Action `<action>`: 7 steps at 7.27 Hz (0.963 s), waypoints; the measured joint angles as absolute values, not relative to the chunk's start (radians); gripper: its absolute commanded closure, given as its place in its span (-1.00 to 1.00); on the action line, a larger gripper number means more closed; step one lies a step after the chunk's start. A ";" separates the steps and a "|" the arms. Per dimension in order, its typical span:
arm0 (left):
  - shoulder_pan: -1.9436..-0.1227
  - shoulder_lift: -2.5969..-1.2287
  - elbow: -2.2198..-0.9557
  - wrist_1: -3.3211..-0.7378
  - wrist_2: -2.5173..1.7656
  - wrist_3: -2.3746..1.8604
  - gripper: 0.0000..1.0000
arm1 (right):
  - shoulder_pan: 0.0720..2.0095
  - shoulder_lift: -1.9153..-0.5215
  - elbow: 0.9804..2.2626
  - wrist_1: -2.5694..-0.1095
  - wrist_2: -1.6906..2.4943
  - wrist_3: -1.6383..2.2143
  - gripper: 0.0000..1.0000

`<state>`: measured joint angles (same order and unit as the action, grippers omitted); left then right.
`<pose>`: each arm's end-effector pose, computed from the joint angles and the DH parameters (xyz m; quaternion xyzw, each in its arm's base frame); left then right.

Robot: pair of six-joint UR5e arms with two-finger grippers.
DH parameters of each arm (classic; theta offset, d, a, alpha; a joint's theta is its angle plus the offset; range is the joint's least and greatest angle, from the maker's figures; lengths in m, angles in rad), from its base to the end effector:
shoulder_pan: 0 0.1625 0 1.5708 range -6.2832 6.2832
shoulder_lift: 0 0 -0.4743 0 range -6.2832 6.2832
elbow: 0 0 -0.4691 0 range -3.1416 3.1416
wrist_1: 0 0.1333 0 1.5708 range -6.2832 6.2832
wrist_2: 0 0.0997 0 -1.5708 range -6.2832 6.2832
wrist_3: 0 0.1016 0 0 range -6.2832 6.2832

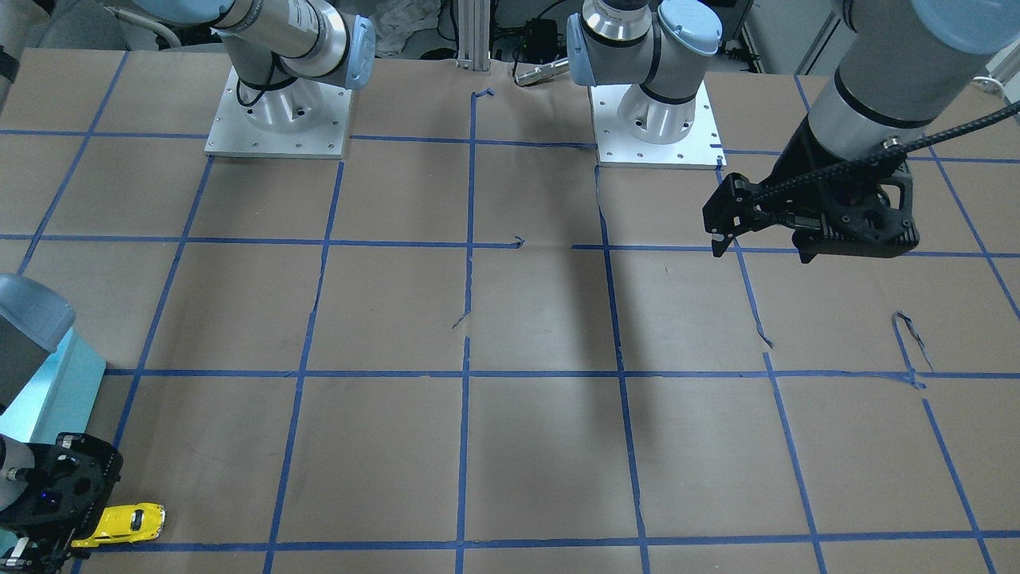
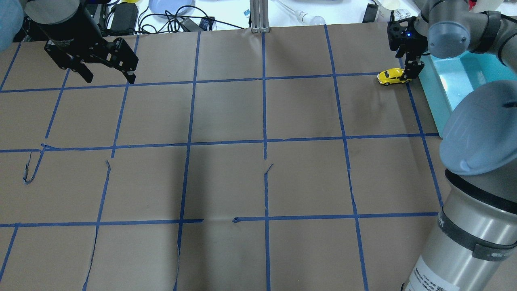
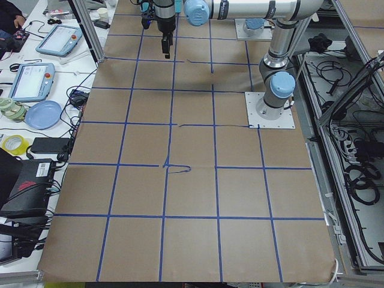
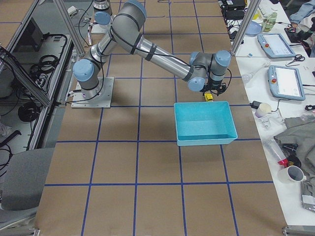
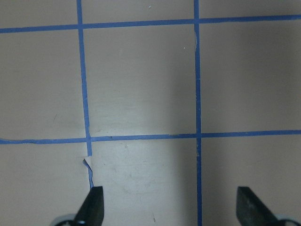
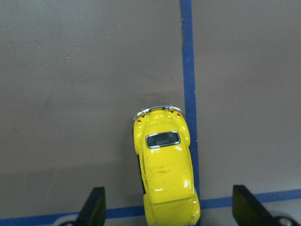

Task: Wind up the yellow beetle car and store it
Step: 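Grasp the yellow car with the right gripper and lift it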

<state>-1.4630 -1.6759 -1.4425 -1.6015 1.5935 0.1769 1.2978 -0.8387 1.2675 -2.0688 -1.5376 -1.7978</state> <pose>-0.0638 -0.6282 0.5427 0.0346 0.9993 0.0053 0.0107 -0.0976 -0.8555 0.2258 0.6906 -0.7223 0.0319 0.0213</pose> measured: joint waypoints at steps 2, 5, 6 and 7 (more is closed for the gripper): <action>-1.469 -1.665 -1.452 -1.607 1.589 0.178 -1.00 | 1.298 -0.802 1.270 -2.109 -1.525 -1.863 0.15; -1.484 -1.646 -1.498 -1.603 1.594 0.178 -1.00 | 1.298 -0.796 1.278 -2.111 -1.562 -1.871 1.00; -1.484 -1.644 -1.504 -1.602 1.595 0.178 -1.00 | 1.298 -0.806 1.279 -2.101 -1.568 -1.859 1.00; -1.484 -1.643 -1.507 -1.601 1.595 0.178 -1.00 | 1.299 -0.834 1.278 -2.065 -1.559 -1.841 1.00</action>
